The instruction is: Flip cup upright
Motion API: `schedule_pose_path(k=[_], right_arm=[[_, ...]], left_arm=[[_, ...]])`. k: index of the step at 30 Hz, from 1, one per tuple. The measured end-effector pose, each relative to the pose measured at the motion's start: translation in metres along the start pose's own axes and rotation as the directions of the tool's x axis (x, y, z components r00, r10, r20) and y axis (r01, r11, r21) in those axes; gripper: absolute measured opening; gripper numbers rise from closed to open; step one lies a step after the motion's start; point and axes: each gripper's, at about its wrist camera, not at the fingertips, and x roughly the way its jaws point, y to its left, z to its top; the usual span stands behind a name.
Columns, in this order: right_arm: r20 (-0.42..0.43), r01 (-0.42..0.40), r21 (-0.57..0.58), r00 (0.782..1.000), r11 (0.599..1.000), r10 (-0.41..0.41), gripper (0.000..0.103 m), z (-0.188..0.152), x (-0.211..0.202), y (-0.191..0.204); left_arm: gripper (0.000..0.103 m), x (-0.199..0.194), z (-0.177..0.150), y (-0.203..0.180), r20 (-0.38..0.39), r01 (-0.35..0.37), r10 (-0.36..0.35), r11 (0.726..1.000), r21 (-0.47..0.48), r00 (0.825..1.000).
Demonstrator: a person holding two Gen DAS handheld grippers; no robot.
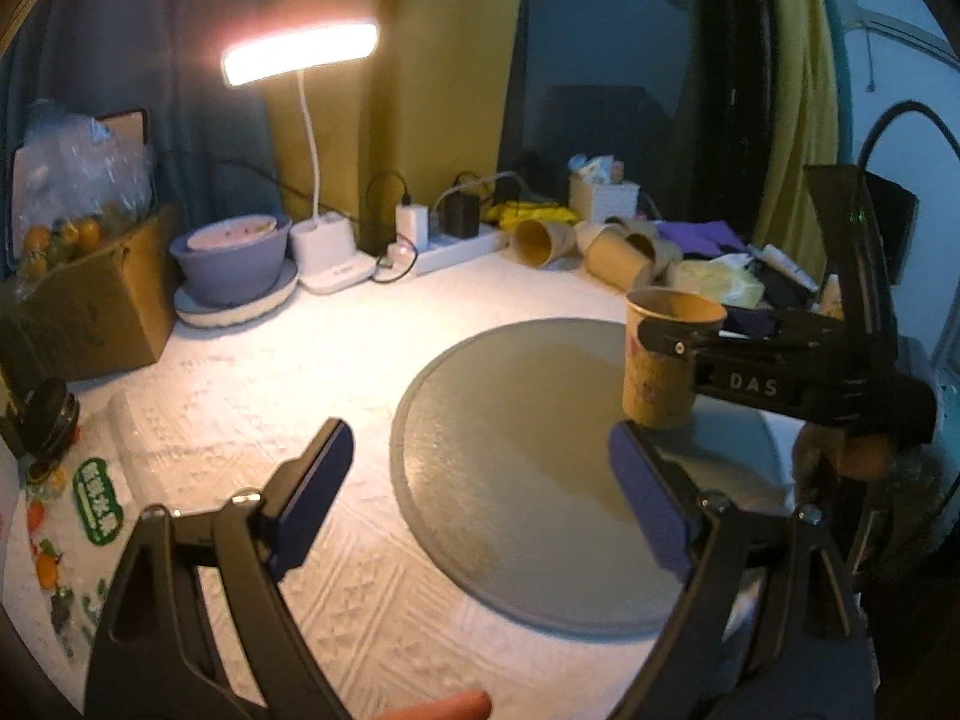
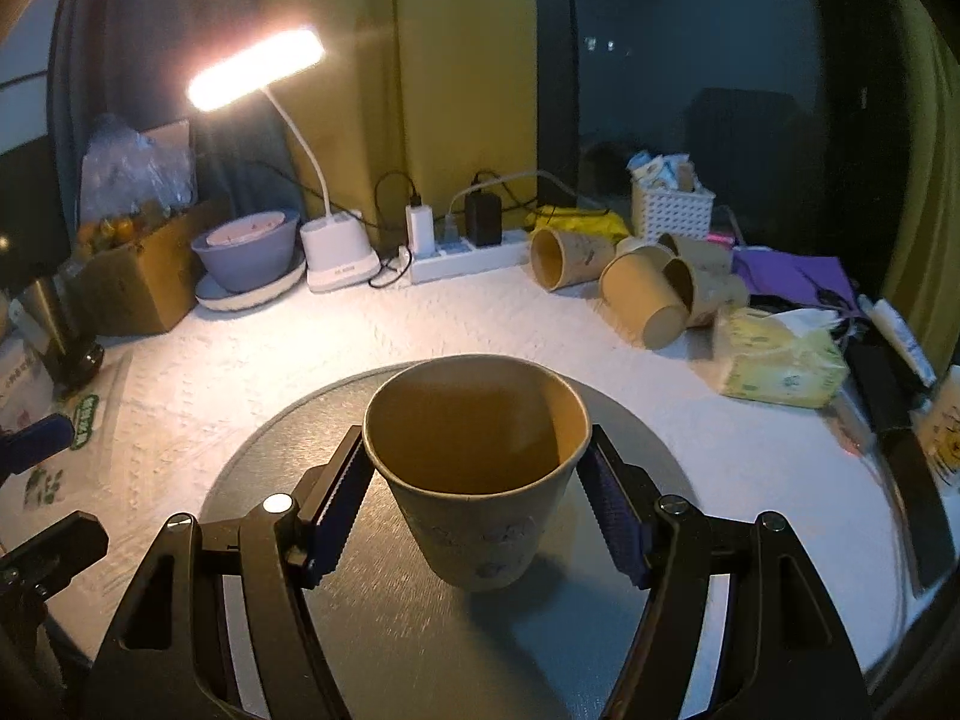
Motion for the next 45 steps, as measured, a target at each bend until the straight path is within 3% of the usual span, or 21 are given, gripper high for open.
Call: schedule_pose_path(k=[8, 11, 15, 35, 45], right_arm=[[-0.057, -0.042, 0.014, 0.997, 0.999, 0.043, 0.073, 0.01, 0.036, -0.004], [-0.092, -0.056, 0.022, 0.994, 0.998, 0.058, 0.09, 0.006, 0.039, -0.004], [-0.099, -0.05, 0.027, 0.994, 0.998, 0.053, 0.09, -0.001, 0.031, -0.002], [-0.041, 0.038, 0.014, 0.998, 0.999, -0.038, 0.09, -0.017, -0.082, 0.019], [0.056, 0.05, 0.004, 0.997, 0.999, -0.051, 0.09, -0.014, -0.144, 0.033]], left_arm=[[0.088, 0.033, 0.007, 0.005, -0.04, 0.023, -0.023, 1.0, -0.011, 0.999], [0.088, 0.038, 0.006, 0.003, -0.05, 0.028, -0.028, 1.0, -0.011, 0.998], [0.088, 0.034, 0.005, -0.001, -0.048, 0.037, -0.038, 0.999, -0.003, 0.998], [0.088, -0.054, 0.004, -0.014, 0.096, 0.09, -0.092, 0.996, 0.021, 0.991], [0.088, -0.102, 0.012, -0.024, 0.175, 0.105, -0.111, 0.993, 0.043, 0.978]])
